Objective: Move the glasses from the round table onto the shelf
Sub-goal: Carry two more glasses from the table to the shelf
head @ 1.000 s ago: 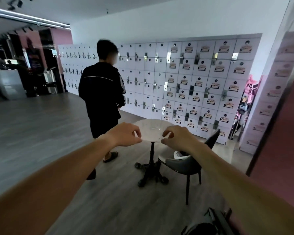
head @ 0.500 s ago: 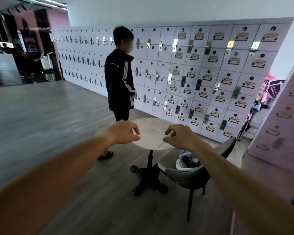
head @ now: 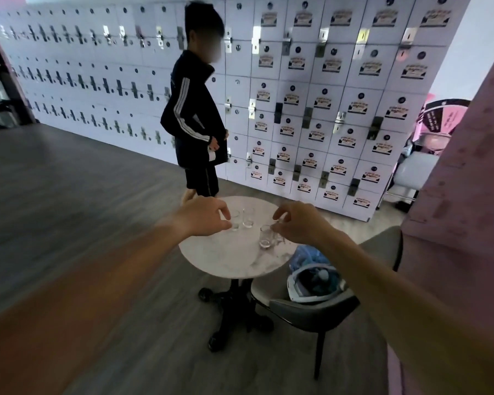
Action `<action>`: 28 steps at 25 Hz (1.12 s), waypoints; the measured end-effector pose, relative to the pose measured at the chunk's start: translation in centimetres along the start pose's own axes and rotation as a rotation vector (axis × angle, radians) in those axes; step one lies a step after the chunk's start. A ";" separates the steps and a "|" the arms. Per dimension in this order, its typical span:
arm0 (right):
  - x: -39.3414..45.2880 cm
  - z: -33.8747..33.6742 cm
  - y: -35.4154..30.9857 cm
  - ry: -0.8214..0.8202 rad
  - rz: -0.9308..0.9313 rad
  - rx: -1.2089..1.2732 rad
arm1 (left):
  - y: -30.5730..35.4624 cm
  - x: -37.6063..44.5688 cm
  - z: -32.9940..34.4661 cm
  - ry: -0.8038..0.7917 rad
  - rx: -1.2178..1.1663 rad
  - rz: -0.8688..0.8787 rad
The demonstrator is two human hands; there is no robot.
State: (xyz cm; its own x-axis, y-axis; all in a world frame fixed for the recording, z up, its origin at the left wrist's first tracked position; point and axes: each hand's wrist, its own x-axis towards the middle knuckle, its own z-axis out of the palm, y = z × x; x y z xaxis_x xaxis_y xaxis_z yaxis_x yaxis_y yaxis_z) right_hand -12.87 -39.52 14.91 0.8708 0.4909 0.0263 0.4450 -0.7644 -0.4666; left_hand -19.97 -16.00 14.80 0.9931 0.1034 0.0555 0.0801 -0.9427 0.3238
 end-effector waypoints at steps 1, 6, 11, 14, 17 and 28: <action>2.0 0.5 0.9 -0.005 0.012 -0.007 | -0.7 2.1 0.8 -0.014 0.000 0.006; 12.5 3.1 5.9 -0.027 0.051 0.011 | -4.3 12.5 5.1 -0.087 -0.042 -0.021; 23.1 7.0 12.0 -0.140 0.073 0.040 | -7.9 23.2 11.1 -0.161 -0.004 -0.081; 26.8 9.9 14.6 -0.206 0.105 0.036 | -10.0 27.1 14.9 -0.210 0.005 -0.156; 29.3 13.5 17.2 -0.259 0.109 0.021 | -12.1 30.3 18.6 -0.239 0.005 -0.245; 33.3 24.7 23.9 -0.300 0.207 0.001 | -20.1 40.4 30.0 -0.278 0.051 -0.280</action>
State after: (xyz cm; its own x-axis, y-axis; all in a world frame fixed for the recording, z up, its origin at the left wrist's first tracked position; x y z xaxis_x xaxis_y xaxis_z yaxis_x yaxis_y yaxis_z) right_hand 21.65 -31.11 -17.20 0.8423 0.4264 -0.3298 0.2651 -0.8603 -0.4354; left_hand 21.17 -2.41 -17.80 0.9170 0.2756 -0.2884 0.3485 -0.9053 0.2428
